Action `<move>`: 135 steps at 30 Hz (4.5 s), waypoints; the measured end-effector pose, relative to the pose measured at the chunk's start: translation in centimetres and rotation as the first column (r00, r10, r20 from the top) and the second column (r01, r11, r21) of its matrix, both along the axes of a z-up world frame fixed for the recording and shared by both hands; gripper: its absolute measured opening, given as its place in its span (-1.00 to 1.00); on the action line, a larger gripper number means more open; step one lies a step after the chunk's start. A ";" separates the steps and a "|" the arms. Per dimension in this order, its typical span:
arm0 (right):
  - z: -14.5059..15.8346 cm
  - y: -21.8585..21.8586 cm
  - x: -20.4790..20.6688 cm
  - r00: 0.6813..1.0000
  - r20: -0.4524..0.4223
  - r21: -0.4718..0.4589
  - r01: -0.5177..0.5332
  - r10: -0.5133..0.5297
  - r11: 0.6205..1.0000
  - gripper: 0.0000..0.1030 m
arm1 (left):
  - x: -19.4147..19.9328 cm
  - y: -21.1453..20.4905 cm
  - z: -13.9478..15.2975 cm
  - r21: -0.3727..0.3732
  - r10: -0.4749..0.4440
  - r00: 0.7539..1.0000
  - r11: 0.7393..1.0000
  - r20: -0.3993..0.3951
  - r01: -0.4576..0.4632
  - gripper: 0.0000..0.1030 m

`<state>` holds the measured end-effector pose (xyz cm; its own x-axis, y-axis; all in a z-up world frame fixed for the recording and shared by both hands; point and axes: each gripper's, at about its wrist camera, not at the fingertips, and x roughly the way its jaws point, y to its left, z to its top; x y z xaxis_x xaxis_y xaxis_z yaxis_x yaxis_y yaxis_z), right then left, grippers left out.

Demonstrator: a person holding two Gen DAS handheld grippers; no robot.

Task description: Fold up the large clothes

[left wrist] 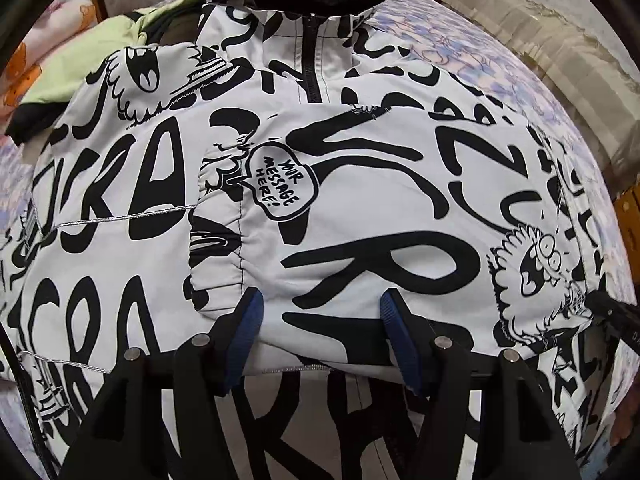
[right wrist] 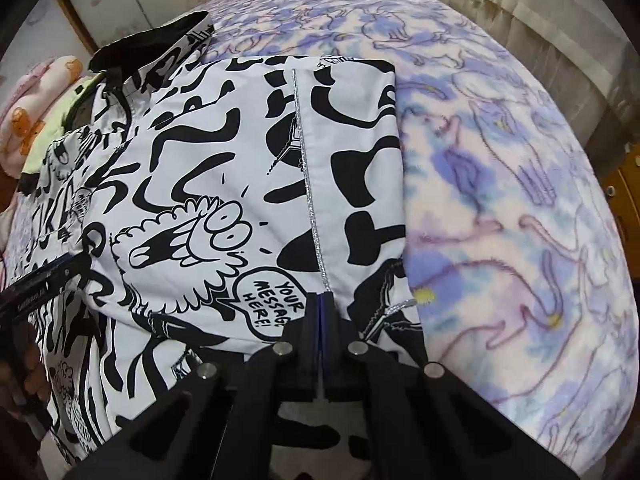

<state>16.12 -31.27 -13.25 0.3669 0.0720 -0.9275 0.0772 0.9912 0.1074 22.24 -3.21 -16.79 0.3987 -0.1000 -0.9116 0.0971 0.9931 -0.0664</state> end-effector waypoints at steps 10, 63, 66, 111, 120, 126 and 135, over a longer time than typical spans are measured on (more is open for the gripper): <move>1.5 2.3 -0.8 1.000 0.006 -0.016 0.006 -0.006 1.000 -0.52 | -0.8 0.8 1.3 -0.031 -0.001 1.000 1.000 -0.010 0.001 0.18; 10.6 36.7 -9.1 0.911 0.110 0.065 -0.405 0.397 0.912 -0.48 | -17.9 42.4 3.5 -0.440 0.509 0.818 0.690 -0.270 -0.574 0.25; 10.5 38.3 -9.1 0.904 0.114 0.073 -0.422 0.412 0.904 -0.29 | -17.6 45.0 2.1 -0.462 0.565 0.770 0.621 -0.296 -0.633 0.25; 5.5 43.6 -9.4 0.910 -0.023 0.107 -0.410 0.415 0.906 -0.24 | -14.9 55.6 3.5 -0.557 0.811 0.583 0.462 -0.050 -0.690 -0.94; 6.2 39.7 -9.1 0.950 0.004 0.149 -0.309 0.312 0.939 -0.24 | -14.4 53.3 6.3 -0.511 0.759 0.642 0.597 0.108 -0.619 -0.94; 6.7 37.2 -8.9 0.964 0.032 0.159 -0.267 0.265 0.951 -0.24 | -13.9 51.1 7.9 -0.424 0.696 0.686 0.698 0.211 -0.578 -0.94; 6.9 32.2 -8.7 0.977 0.082 0.164 -0.207 0.196 0.965 -0.24 | -13.6 49.4 8.9 -0.343 0.658 0.699 0.748 0.279 -0.568 -0.93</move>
<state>7.39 0.89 -6.37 0.3874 0.3055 -0.8698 -0.1346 0.9521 0.2744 8.63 46.20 -7.89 0.7314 0.1133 -0.6724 -0.4671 0.8016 -0.3730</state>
